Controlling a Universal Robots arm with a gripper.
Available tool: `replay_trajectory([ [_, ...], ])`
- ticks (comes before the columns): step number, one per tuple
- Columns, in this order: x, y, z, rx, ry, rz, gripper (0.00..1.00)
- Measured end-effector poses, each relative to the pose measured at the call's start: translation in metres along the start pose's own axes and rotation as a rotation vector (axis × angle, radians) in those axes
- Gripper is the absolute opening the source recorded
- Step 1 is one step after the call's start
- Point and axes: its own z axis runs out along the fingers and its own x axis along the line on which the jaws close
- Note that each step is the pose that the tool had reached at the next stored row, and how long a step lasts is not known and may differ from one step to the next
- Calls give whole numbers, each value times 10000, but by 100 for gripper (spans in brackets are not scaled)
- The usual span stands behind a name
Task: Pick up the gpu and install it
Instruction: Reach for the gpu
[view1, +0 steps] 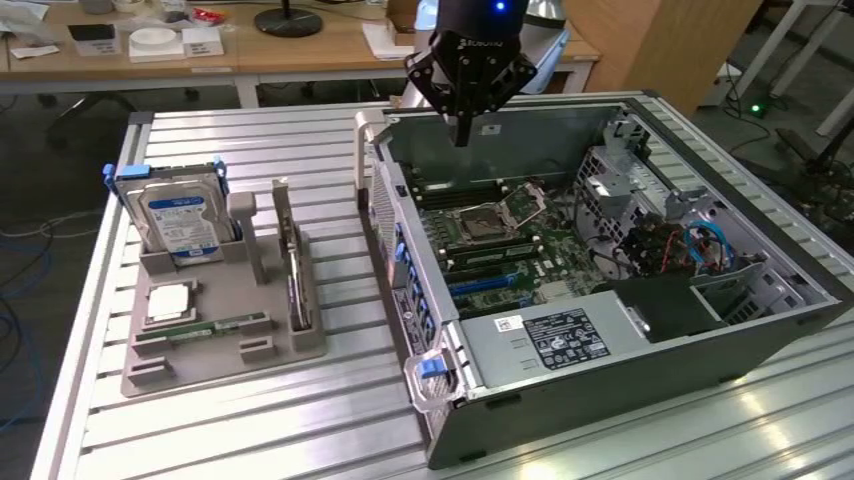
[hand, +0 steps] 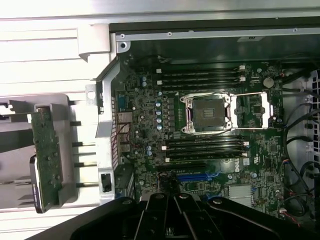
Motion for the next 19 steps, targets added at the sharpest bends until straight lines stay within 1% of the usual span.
replay_trajectory([
  [19,120,-10,-3,1,0,0,11],
])
